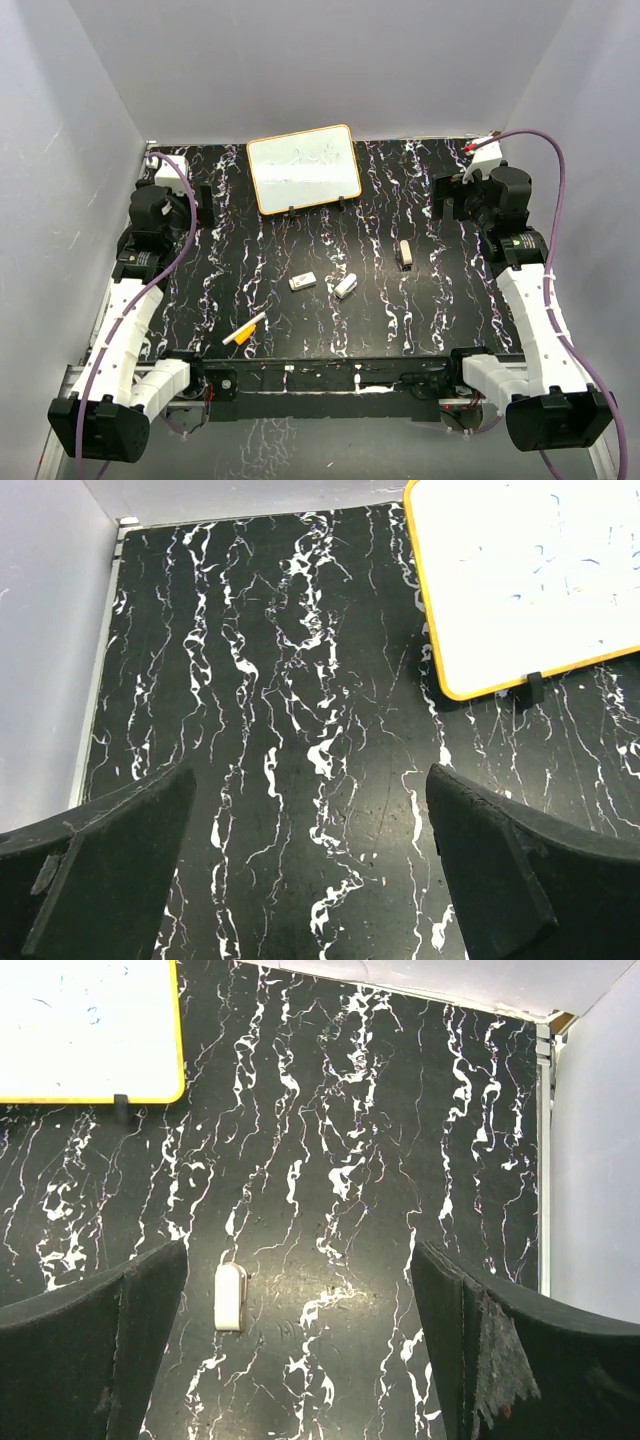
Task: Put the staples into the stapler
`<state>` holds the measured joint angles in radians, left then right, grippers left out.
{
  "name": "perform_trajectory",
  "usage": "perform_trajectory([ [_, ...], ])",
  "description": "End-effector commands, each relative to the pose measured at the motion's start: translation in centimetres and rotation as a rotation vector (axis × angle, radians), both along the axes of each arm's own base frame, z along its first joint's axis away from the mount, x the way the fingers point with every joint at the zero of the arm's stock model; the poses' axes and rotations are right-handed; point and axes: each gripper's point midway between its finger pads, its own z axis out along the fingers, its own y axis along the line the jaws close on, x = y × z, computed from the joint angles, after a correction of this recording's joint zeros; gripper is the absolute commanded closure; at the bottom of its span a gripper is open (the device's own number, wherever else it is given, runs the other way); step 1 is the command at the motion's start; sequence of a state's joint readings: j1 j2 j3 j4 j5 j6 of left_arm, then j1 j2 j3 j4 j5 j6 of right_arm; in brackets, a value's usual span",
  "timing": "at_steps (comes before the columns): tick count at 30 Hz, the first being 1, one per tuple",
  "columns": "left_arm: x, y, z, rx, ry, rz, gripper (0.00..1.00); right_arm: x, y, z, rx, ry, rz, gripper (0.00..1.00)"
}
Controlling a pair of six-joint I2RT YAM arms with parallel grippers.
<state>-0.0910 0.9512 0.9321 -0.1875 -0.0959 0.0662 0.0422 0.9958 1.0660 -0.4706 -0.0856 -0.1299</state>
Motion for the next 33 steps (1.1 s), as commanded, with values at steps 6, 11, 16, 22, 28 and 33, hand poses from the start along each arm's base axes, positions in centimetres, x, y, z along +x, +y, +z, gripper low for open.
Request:
perform_trajectory([
  [6, -0.2, -1.0, 1.2, -0.035, -0.062, -0.073, 0.03, 0.4, 0.9, 4.5, 0.016, -0.126, 0.044, 0.02],
  [11, -0.6, -3.0, 0.6, -0.026, -0.040, -0.205, 0.03, 0.7, 1.1, 4.7, 0.016, -0.128, 0.059, 0.02],
  [16, -1.5, -5.8, -0.3, -0.032, -0.006, -0.399, 0.03, 0.9, 2.0, 4.6, -0.015, -0.107, 0.129, 0.02],
  [22, -3.2, -9.4, -2.1, -0.022, 0.066, -0.633, 0.03, 0.8, 5.0, 2.5, -0.079, -0.020, 0.376, 0.02],
  [28, -4.6, -14.0, -5.2, -0.006, 0.187, -0.815, 0.03, 0.7, 7.2, 1.4, -0.074, -0.028, 0.523, 0.02],
  [33, -5.2, -18.9, -8.0, -0.061, 0.319, -0.886, 0.04, 3.0, 7.2, -2.3, 0.005, 0.012, 0.465, 0.02],
])
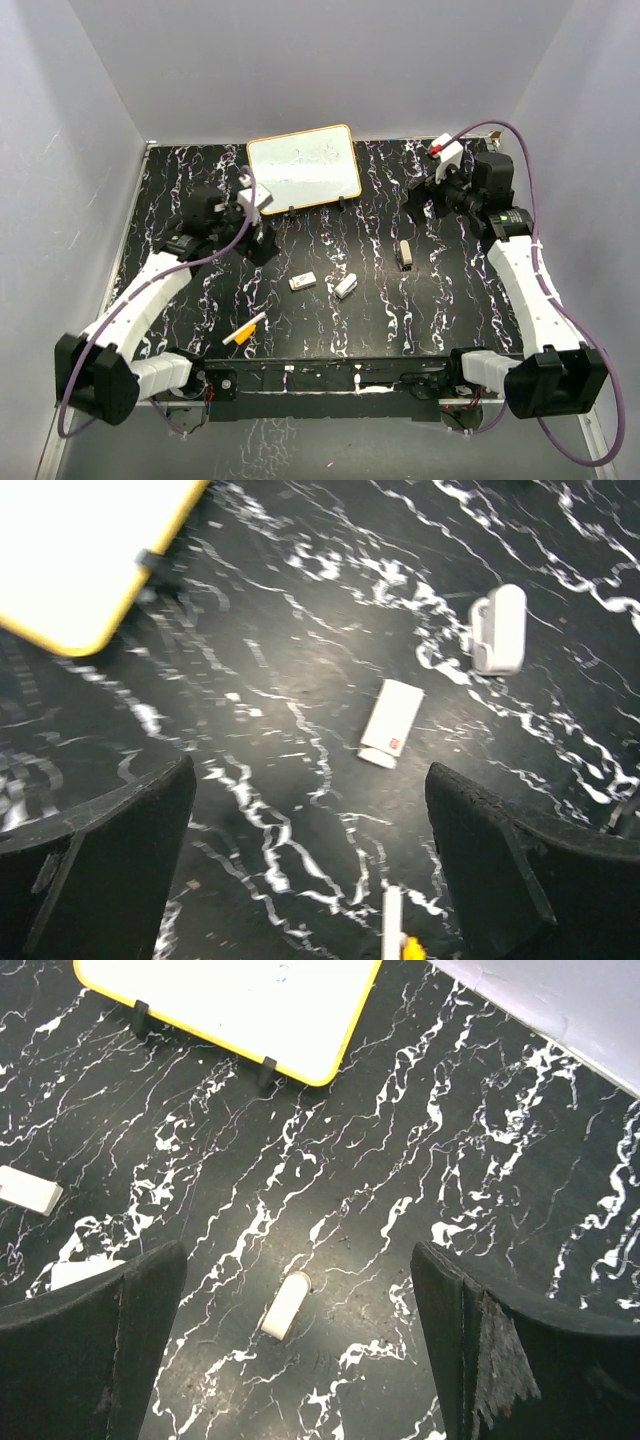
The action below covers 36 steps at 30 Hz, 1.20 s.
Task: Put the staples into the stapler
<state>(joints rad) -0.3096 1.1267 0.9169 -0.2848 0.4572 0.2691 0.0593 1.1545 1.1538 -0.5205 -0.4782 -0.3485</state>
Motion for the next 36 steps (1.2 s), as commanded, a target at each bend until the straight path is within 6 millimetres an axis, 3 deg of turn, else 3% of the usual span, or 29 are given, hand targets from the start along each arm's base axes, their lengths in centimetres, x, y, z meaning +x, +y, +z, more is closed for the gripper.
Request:
perform_trajectory([
  [1, -1.3, -4.7, -1.3, -0.011, 0.101, -0.105, 0.05, 2.4, 0.7, -1.7, 0.058, -0.011, -0.008, 0.02],
  [11, -4.5, -15.7, -6.9, 0.108, 0.241, -0.273, 0.10, 2.3, 0.2, -6.7, 0.155, 0.066, -0.060, 0.02],
  [16, -4.3, -19.3, -9.2, 0.157, 0.206, -0.295, 0.15, 2.3, -1.2, -6.6, 0.155, 0.052, -0.103, 0.02],
  [24, -2.8, -21.0, -11.8, 0.237, 0.163, -0.286, 0.34, 1.9, -2.3, -6.8, 0.179, 0.060, -0.112, 0.02],
  [32, -3.2, -21.9, -12.7, 0.246, 0.190, -0.317, 0.53, 1.8, -2.3, -7.3, 0.185, 0.076, -0.108, 0.01],
  [36, -3.4, -21.9, -12.9, 0.249, 0.207, -0.324, 0.55, 1.8, -2.2, -7.6, 0.188, 0.089, -0.103, 0.02],
])
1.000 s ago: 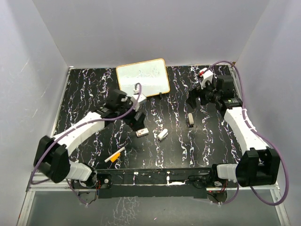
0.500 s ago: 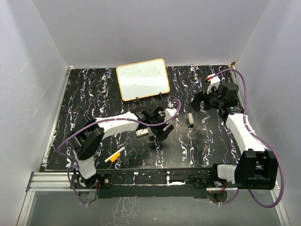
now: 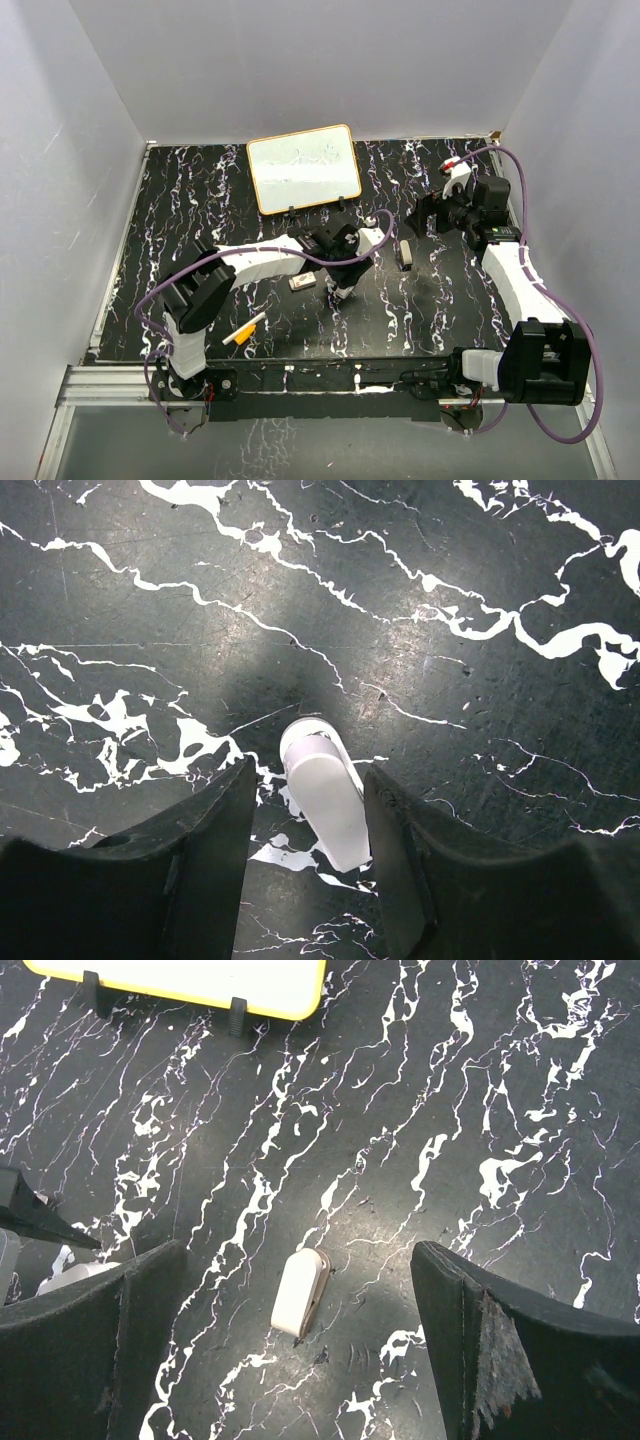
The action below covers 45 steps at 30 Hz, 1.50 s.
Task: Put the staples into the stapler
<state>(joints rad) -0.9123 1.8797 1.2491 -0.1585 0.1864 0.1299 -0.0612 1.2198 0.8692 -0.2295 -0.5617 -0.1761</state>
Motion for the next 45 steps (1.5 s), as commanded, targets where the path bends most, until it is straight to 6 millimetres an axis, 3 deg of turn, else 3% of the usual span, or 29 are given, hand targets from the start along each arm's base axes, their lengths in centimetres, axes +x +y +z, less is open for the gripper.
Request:
perform_trajectory([
  [1, 0.2, -1.0, 1.2, -0.024, -0.008, -0.018, 0.55, 0.6, 0.1, 1.2, 0.013, -0.054, 0.009, 0.02],
  [12, -0.4, -0.7, 0.5, 0.002, 0.037, 0.002, 0.49, 0.5, 0.2, 0.9, 0.016, -0.043, 0.018, 0.02],
  [18, -0.4, -0.7, 0.6, 0.003, 0.031, -0.011, 0.61, 0.5, 0.3, 0.8, 0.016, -0.043, 0.022, 0.02],
  [21, -0.2, -0.6, 1.2, 0.003, 0.006, -0.034, 0.75, 0.3, 0.4, 0.7, 0.010, -0.047, 0.037, 0.02],
  [25, -0.6, -0.8, 3.8, -0.040, -0.053, -0.152, 1.00, -0.1, 1.0, 0.6, 0.002, -0.067, 0.100, 0.02],
  [29, -0.5, 0.0, 8.3, -0.175, -0.114, -0.292, 1.00, -1.8, 3.3, 1.0, 0.034, -0.102, 0.287, 0.03],
  [34, 2.0, 2.5, 14.8, -0.411, -0.091, -0.327, 1.00, -5.9, 7.5, 1.1, 0.126, -0.181, 0.619, 0.07],
  [40, 1.3, 2.8, 17.2, -0.428, -0.112, -0.423, 1.00, -8.0, 12.4, 0.8, 0.154, -0.238, 0.812, 0.10],
  [45, 0.4, 2.5, 18.4, -0.461, -0.103, -0.485, 1.00, -8.3, 15.7, 0.0, 0.173, -0.229, 0.863, 0.11],
])
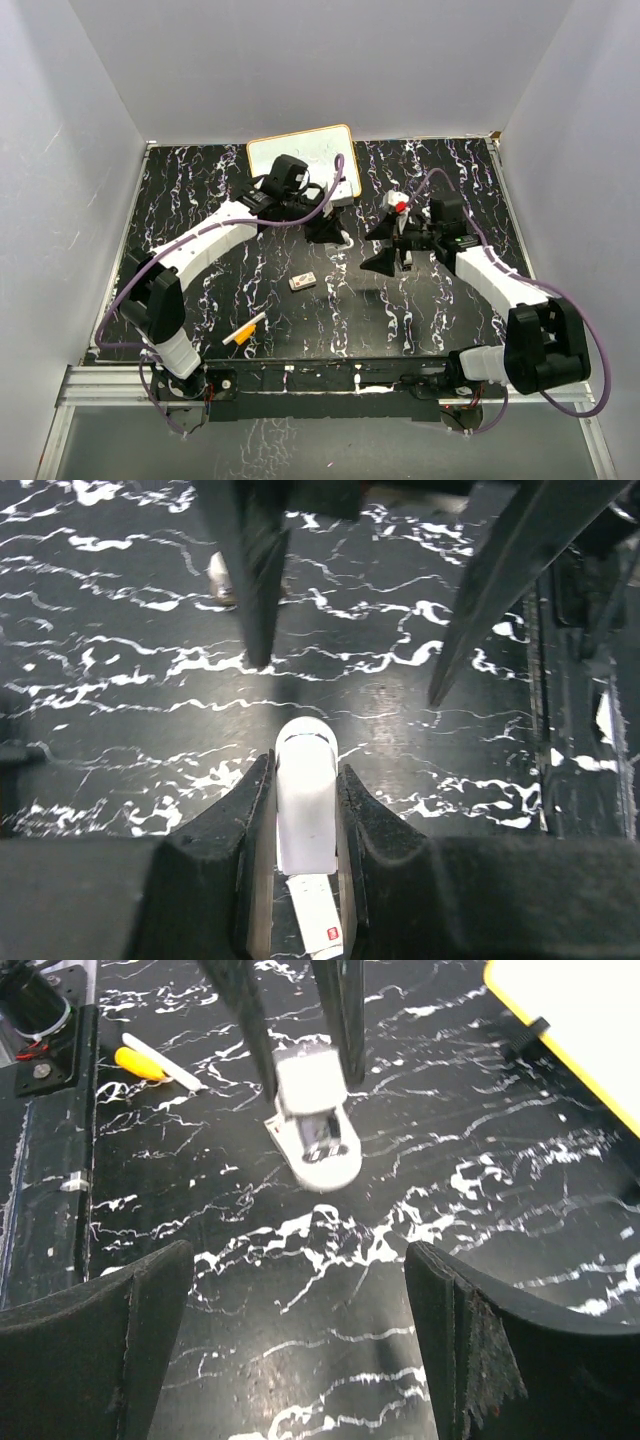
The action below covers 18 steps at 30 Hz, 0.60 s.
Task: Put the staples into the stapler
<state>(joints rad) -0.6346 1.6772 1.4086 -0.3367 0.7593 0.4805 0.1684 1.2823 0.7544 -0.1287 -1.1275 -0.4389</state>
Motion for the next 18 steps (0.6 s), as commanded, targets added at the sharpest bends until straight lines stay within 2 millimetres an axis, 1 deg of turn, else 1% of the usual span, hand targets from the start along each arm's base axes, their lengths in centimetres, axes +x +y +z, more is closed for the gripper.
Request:
perform_trajectory([
  [1, -3.0, -0.4, 3.5, -0.082, -0.015, -0.155, 1.00, 0.5, 2.7, 1.3, 0.053, -0.108, 0.062, 0.11],
  [4, -3.7, -0.3, 3.8, -0.091, -0.020, -0.191, 1.00, 0.6, 3.8, 1.3, 0.065, -0.115, 0.073, 0.14],
  [6, -4.0, -0.2, 3.7, -0.092, -0.021, -0.207, 1.00, 0.6, 4.3, 1.5, 0.074, -0.120, 0.085, 0.17],
  [13, -4.1, -0.1, 2.8, -0.082, -0.022, -0.211, 1.00, -0.4, 5.5, 2.4, 0.111, -0.099, 0.149, 0.30],
  [16, -4.2, 0.0, 2.5, -0.081, -0.020, -0.215, 1.00, -0.3, 5.8, 2.2, 0.112, -0.080, 0.145, 0.37],
  [18, -4.2, 0.0, 2.2, -0.079, -0.018, -0.218, 1.00, 0.1, 5.8, 2.1, 0.110, -0.067, 0.122, 0.44],
])
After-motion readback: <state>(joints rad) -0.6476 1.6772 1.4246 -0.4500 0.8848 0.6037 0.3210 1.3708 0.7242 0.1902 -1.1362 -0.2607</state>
